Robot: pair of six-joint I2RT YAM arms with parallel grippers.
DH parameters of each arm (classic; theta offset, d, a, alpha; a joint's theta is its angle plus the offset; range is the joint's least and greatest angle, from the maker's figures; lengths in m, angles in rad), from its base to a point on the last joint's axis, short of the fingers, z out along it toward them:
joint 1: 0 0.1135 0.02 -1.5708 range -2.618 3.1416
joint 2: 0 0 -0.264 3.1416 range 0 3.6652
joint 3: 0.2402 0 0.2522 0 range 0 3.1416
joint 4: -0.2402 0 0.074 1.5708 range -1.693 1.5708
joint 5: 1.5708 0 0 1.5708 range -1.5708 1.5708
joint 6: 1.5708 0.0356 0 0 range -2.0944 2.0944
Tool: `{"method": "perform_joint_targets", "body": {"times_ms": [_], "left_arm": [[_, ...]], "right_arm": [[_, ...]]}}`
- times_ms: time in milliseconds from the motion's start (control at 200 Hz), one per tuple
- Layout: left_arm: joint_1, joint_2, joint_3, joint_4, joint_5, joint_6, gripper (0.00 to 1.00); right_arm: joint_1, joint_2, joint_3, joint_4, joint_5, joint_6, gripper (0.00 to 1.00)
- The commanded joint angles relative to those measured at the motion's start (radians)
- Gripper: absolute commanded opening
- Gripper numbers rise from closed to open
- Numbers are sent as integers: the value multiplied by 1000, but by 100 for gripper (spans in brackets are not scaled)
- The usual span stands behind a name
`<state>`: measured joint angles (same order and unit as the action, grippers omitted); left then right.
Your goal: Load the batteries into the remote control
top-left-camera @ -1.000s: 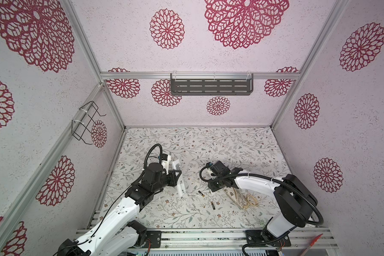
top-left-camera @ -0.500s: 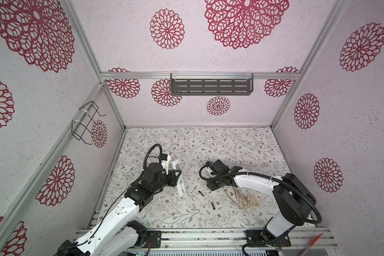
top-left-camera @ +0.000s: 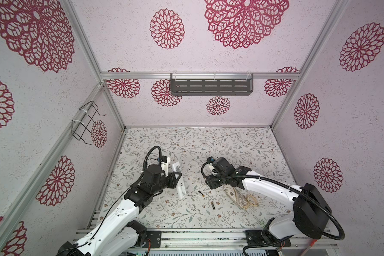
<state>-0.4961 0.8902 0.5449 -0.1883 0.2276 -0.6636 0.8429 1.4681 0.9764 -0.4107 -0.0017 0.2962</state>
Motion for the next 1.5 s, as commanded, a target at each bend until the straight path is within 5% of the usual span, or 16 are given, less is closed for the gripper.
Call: {"method": "perform_joint_targets", "body": {"times_ms": [0,325,811,1496], "left_arm": [[14,-26,-33,65,34,-61,0],[66,-68,-63,47,65,-80,0],[99,-45,-91,104,108,-75,0],[100,-42,-115,167,134,-61,0]], "right_arm": [[41,28,43,-35,8,-19,63],[91,138,78,1,-52,-41,51],[147,-30,-100,-94,-3,170,46],[174,102,-55,-168,35,192,36]]}}
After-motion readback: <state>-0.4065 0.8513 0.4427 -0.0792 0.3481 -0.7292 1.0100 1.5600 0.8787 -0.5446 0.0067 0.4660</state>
